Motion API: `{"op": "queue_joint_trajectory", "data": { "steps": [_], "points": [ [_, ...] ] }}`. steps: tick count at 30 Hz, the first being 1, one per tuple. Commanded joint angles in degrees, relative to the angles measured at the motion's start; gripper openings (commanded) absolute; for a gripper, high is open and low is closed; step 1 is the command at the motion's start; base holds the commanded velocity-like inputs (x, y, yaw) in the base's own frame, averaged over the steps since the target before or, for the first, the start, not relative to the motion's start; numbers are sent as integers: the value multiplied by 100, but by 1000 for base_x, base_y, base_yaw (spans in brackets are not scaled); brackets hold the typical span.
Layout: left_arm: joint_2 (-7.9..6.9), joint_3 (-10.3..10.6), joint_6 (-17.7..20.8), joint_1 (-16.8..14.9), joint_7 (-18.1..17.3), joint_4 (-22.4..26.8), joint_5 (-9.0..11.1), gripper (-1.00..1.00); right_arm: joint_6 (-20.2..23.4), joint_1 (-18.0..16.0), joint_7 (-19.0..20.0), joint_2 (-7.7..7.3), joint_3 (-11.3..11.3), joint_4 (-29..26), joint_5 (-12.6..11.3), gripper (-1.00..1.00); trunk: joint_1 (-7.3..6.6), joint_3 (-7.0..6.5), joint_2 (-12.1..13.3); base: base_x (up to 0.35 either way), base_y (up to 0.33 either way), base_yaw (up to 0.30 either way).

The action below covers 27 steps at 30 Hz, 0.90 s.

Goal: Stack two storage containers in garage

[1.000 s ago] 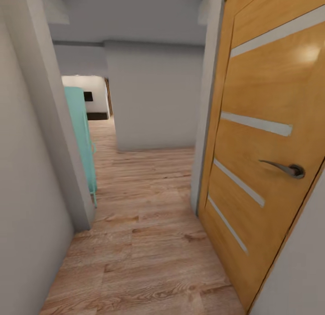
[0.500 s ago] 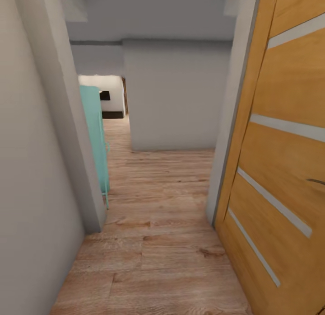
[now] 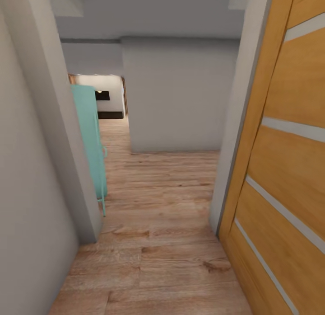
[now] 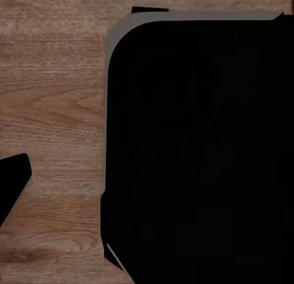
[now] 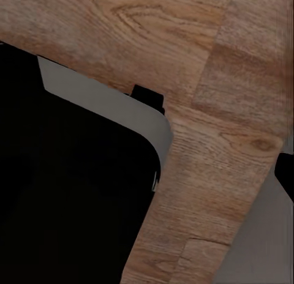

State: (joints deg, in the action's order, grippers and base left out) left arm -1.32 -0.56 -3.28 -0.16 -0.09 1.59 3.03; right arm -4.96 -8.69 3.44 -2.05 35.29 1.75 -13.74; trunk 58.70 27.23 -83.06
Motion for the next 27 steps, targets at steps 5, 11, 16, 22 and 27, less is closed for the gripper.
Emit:
{"op": "queue_joint_trajectory", "data": {
  "steps": [5,11,16,22,27],
  "points": [
    [0,0,-14,-2,-1,-1,31,100,-48,-2,34,1,47,18,-56,100,3,5,-2,322,0,0],
    [0,0,-13,-2,0,-1,31,100,-51,-1,34,2,48,18,-50,100,3,5,-2,322,0,0],
    [0,-3,-13,-2,-3,-1,31,100,-57,-1,34,2,48,18,-43,100,3,5,-2,322,0,0],
    [0,-4,-14,-2,-7,-1,31,100,-55,-1,32,9,48,13,-55,100,3,5,-2,322,0,0],
    [0,-5,-14,-2,-8,-1,28,100,-34,-1,-10,68,40,10,-98,100,3,5,-2,322,0,0]
  ]
}}
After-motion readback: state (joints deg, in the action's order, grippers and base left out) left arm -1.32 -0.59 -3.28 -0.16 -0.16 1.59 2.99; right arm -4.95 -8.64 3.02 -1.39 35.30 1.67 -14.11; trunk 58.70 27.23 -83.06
